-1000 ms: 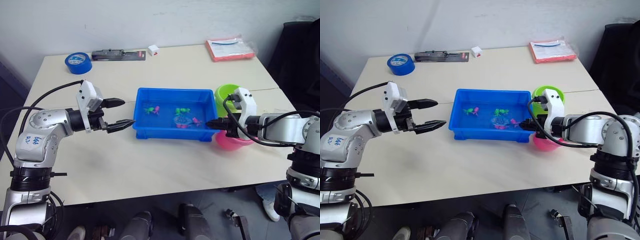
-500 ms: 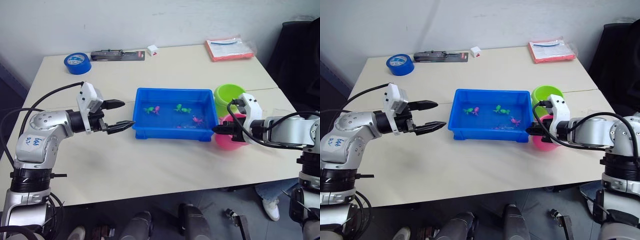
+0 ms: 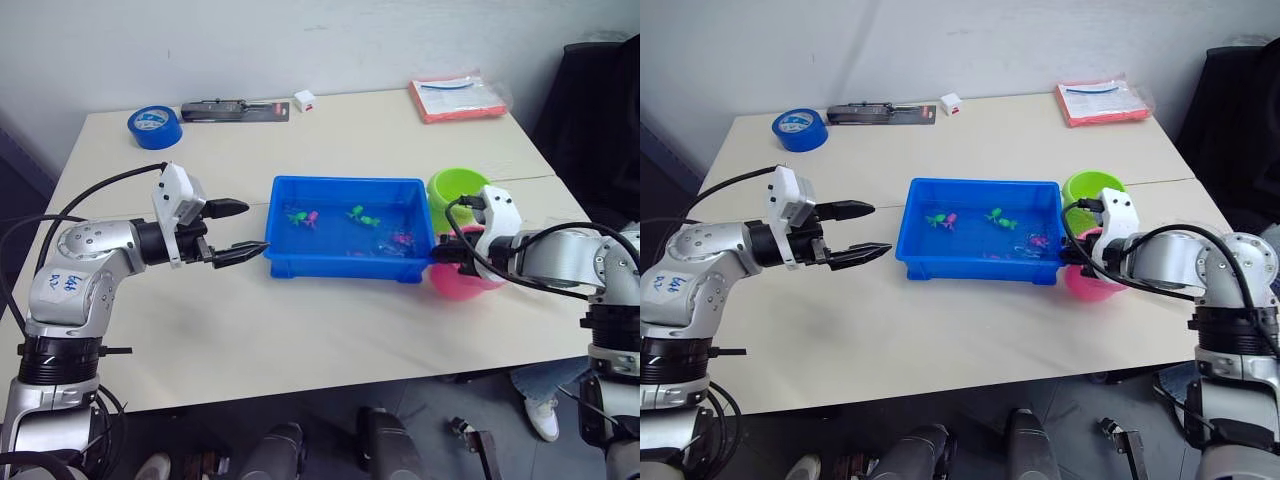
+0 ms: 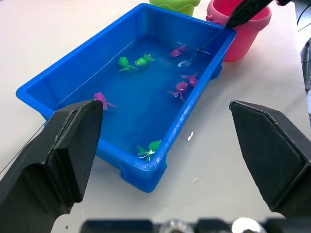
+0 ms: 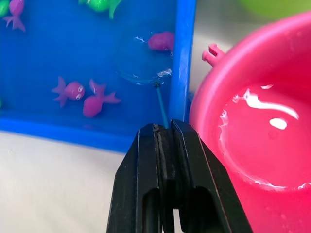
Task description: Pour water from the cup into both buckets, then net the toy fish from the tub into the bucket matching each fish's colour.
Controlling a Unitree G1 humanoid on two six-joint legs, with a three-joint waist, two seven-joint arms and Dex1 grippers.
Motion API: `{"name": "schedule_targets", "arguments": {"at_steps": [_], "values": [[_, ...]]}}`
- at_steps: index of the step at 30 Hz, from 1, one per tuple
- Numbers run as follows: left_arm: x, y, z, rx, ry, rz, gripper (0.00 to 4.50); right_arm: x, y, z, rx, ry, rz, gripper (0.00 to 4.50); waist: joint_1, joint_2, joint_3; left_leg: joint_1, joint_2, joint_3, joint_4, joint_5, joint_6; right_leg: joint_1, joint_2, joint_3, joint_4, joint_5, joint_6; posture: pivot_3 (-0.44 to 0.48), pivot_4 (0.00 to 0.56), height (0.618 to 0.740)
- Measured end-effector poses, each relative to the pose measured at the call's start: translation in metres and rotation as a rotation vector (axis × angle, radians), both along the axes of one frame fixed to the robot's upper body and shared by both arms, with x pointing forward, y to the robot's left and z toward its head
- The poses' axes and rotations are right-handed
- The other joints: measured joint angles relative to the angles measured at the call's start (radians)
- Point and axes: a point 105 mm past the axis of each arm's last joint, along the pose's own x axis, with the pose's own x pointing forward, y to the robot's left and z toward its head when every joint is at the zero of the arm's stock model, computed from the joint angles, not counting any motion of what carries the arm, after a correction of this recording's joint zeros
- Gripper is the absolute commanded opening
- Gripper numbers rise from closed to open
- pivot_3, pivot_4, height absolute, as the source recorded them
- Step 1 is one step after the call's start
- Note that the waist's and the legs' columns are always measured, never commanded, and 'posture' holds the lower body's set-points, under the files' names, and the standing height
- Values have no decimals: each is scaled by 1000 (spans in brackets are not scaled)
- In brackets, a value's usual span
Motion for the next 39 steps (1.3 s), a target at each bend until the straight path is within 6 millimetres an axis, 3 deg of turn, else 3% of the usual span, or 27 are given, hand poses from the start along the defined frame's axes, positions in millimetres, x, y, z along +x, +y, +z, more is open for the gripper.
{"name": "schedule_targets", "arguments": {"at_steps": [14, 39], "values": [[0, -2, 6, 8, -21, -13, 4500, 2, 5, 9, -78, -121, 42, 790, 2, 0, 0, 0, 0, 0, 0, 0, 0, 0, 0, 0, -1, 1, 0, 0, 150, 740], [5, -2, 9, -9, -15, -70, 4500, -33, 17, 36, 3, -318, 254, 790, 3, 0, 0, 0, 1, 1, 0, 0, 0, 0, 0, 0, -1, 1, 0, 0, 150, 740]]}}
